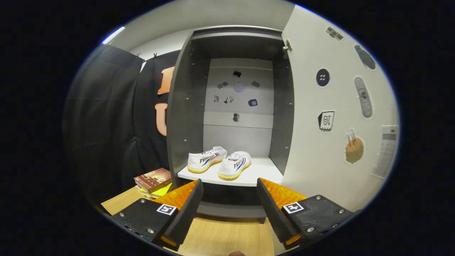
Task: Open the shoe cabinet door, grab the shoes and put them into the shoe cabinet, then close the shoe cabinet door.
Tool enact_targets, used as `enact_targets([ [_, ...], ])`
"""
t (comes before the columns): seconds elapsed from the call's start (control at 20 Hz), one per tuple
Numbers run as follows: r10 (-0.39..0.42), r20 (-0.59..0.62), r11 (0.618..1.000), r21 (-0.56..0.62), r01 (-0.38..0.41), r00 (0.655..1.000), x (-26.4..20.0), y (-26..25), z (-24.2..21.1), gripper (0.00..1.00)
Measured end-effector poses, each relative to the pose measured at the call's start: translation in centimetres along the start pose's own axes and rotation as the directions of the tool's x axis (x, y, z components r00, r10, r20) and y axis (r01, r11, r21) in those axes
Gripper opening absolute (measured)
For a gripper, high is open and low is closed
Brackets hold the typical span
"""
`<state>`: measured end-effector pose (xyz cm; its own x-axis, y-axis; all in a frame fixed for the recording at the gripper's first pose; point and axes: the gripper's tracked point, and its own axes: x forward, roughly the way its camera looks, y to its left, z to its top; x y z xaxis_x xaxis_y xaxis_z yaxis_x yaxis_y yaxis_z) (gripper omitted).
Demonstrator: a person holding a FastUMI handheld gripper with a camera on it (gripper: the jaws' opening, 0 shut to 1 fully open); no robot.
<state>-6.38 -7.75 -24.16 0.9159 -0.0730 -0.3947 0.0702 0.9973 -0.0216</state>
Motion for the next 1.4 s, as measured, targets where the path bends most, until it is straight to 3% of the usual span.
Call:
enact_targets([
  [0.5,-0.037,0.089,0.998,-0.049,0.041,0.995,-11.9,-5.3,2.9,0.94],
  [0.95,-0.194,0.168,0.979,-0.025,0.201,0.966,-21.5,-13.6,6.7,0.95],
  [1.15,-0.280,0.168,0.959,0.014,0.281,0.945,-23.2,-18.5,6.8,0.95],
  [1.4,-0.285,0.169,0.958,0.026,0.285,0.944,-22.7,-22.1,6.7,0.95],
])
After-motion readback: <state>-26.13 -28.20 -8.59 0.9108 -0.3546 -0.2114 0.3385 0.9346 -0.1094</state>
